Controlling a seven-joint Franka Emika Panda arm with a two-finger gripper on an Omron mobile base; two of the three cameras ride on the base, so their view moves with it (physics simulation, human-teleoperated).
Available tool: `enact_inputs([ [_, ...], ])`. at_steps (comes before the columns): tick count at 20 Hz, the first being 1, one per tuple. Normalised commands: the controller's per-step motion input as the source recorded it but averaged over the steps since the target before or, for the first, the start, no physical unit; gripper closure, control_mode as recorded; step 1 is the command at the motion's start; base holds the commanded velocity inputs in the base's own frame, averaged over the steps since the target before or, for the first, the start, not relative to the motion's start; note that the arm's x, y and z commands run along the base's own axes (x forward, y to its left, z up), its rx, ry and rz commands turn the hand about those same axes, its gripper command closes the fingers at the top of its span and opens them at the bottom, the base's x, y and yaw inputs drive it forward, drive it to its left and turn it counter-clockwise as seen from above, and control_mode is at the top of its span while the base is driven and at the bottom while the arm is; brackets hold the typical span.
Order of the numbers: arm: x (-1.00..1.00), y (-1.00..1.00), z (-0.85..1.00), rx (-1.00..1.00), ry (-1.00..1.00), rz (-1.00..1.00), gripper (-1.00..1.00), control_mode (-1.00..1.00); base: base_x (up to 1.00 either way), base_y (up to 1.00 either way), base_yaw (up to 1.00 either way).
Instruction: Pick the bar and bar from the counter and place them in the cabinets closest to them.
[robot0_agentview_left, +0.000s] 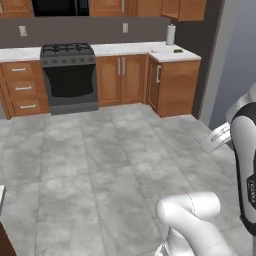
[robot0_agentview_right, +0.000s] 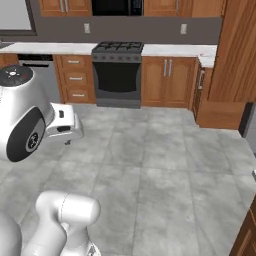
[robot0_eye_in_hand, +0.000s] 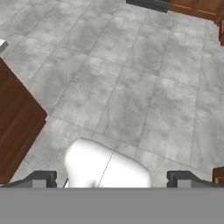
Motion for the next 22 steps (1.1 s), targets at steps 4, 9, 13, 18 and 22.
enact_inputs([
  [4, 0.00, 0.00, 0.00, 0.00, 0.00, 0.00, -1.00, 1.00, 0.08, -0.32, 0.03],
  [9, 0.00, 0.00, 0.00, 0.00, 0.00, 0.00, -1.00, 1.00, 0.01, 0.00, 0.00],
  [13, 0.00, 0.00, 0.00, 0.00, 0.00, 0.00, -1.00, 1.00, 0.19, 0.00, 0.00],
  [18, 0.00, 0.00, 0.00, 0.00, 0.00, 0.00, -1.00, 1.00, 0.43, 0.02, 0.00],
  [22, 0.00, 0.00, 0.00, 0.00, 0.00, 0.00, -1.00, 1.00, 0.58, 0.08, 0.00],
])
